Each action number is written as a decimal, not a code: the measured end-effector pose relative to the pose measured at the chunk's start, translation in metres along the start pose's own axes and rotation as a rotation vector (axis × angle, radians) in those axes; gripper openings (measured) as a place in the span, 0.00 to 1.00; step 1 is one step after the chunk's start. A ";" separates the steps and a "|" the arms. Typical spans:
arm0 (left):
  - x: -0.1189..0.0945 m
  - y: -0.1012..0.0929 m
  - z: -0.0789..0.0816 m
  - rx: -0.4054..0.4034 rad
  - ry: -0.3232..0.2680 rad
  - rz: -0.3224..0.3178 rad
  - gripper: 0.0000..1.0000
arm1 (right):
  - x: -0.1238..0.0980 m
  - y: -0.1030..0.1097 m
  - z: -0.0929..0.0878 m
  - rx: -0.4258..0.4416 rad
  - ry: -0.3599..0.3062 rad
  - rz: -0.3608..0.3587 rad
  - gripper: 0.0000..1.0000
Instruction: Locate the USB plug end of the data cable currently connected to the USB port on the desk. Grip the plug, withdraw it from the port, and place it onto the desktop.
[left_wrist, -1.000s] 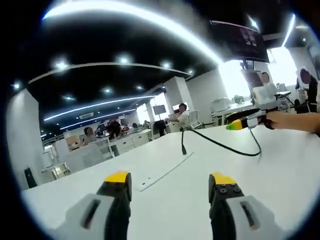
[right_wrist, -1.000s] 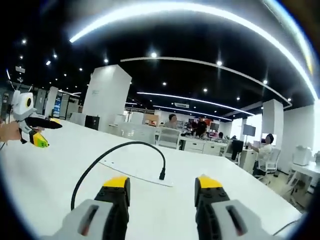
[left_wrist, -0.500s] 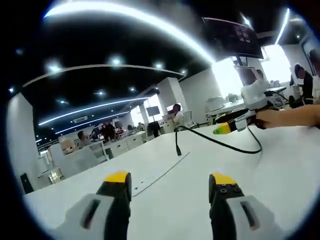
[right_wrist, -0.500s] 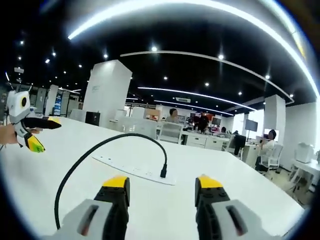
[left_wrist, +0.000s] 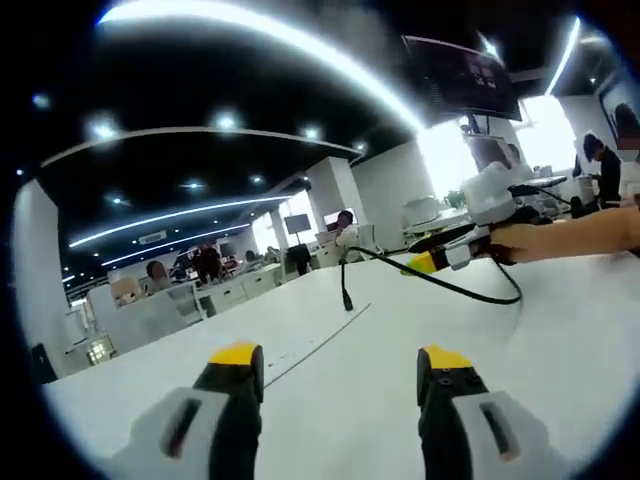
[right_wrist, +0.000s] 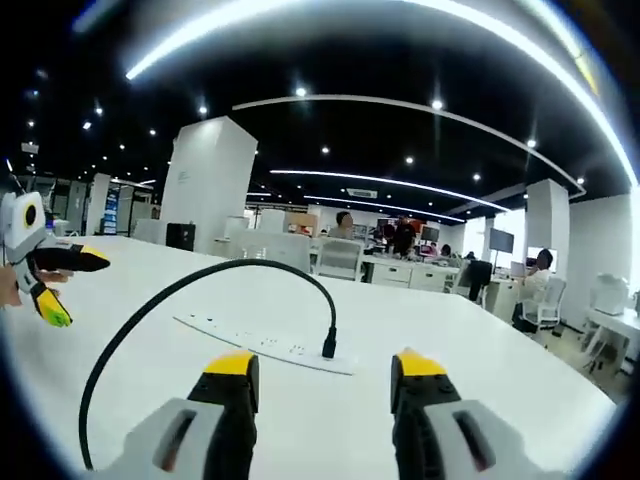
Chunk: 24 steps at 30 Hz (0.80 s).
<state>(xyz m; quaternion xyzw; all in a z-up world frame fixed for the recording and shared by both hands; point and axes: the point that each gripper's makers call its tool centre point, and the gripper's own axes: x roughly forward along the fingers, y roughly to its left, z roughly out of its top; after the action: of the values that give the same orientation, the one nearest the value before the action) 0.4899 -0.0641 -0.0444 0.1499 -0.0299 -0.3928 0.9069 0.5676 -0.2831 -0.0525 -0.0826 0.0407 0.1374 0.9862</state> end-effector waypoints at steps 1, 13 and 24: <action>0.001 0.000 0.001 -0.002 -0.002 -0.002 0.62 | 0.002 0.000 0.000 0.004 0.002 -0.002 0.54; 0.017 -0.005 0.005 -0.021 -0.024 -0.036 0.62 | 0.020 0.001 0.002 0.026 0.010 -0.009 0.54; 0.032 0.003 0.001 -0.055 -0.012 -0.040 0.62 | 0.030 -0.005 -0.006 0.049 0.024 -0.014 0.56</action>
<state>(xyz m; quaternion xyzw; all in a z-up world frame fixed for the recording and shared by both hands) 0.5144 -0.0855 -0.0440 0.1230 -0.0212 -0.4123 0.9024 0.5969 -0.2812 -0.0609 -0.0604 0.0552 0.1284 0.9883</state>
